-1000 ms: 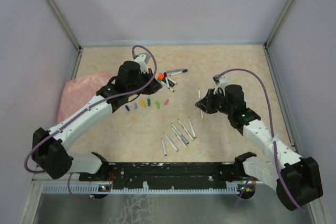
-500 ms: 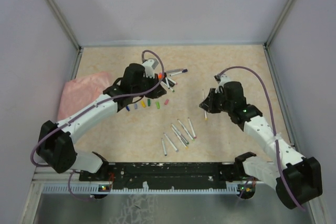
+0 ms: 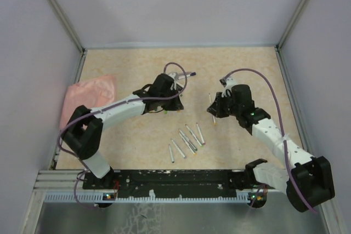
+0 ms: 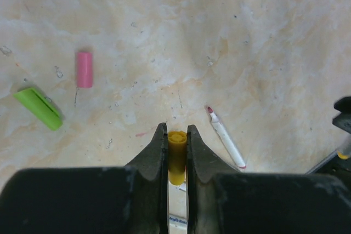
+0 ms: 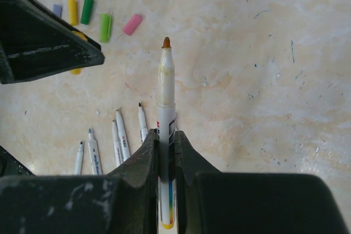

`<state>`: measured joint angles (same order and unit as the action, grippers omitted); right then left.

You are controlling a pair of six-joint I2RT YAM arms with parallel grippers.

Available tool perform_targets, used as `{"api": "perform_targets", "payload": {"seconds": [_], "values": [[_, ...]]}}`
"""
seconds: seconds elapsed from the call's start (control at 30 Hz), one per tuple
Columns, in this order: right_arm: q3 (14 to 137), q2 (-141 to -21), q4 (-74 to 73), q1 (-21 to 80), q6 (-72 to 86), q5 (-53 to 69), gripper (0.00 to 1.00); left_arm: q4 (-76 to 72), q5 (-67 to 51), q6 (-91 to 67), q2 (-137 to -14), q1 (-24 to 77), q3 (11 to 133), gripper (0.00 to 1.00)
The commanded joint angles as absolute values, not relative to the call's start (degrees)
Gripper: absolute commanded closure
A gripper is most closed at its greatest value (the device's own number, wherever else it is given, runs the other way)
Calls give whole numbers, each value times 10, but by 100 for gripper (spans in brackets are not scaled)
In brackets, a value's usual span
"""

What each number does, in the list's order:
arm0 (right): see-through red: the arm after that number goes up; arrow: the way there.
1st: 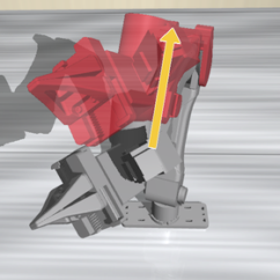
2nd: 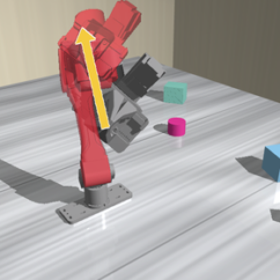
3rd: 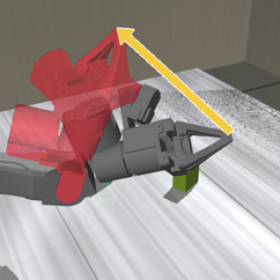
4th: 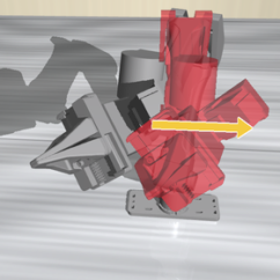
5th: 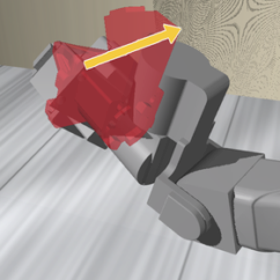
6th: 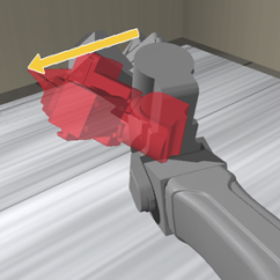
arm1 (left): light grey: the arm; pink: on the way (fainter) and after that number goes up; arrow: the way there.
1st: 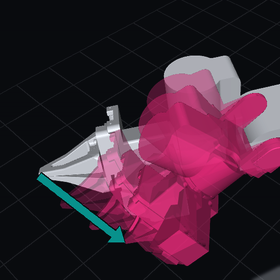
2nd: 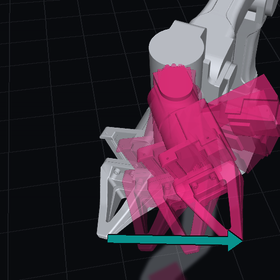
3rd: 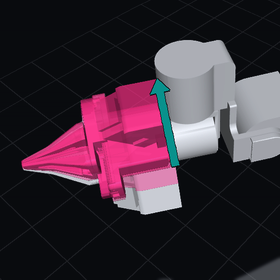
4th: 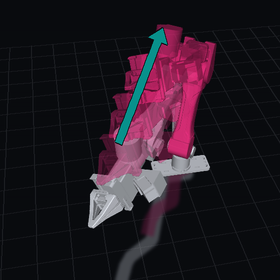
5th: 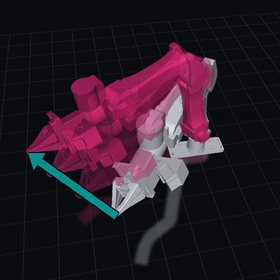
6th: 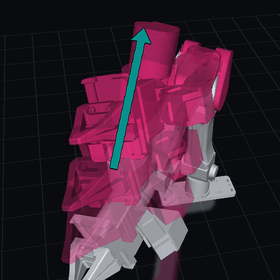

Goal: Open the pen caps
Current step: Place the pen cap at the center of the board.

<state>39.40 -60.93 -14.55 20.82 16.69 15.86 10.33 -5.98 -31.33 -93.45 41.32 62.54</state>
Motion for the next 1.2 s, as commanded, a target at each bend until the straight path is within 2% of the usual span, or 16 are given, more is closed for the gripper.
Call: {"api": "perform_targets", "payload": {"seconds": [0.0, 0.17, 0.7, 0.8, 0.97, 1.17], "values": [[379, -603, -84, 201, 156, 171, 100, 194, 31, -349, -996, 434, 714, 100], [346, -588, -61, 200, 161, 147, 100, 273, 89, -348, -1072, 446, 805, 100], [326, -662, -19, 190, 167, 172, 100, 361, 80, -348, -1274, 446, 1023, 97], [327, -670, -20, 190, 165, 178, 100, 356, 77, -349, -1282, 445, 1022, 93], [326, -682, -15, 190, 165, 199, 100, 355, 64, -361, -1291, 446, 1021, 78], [328, -704, -16, 190, 167, 210, 100, 356, 65, -360, -1287, 446, 1021, 71]]}}
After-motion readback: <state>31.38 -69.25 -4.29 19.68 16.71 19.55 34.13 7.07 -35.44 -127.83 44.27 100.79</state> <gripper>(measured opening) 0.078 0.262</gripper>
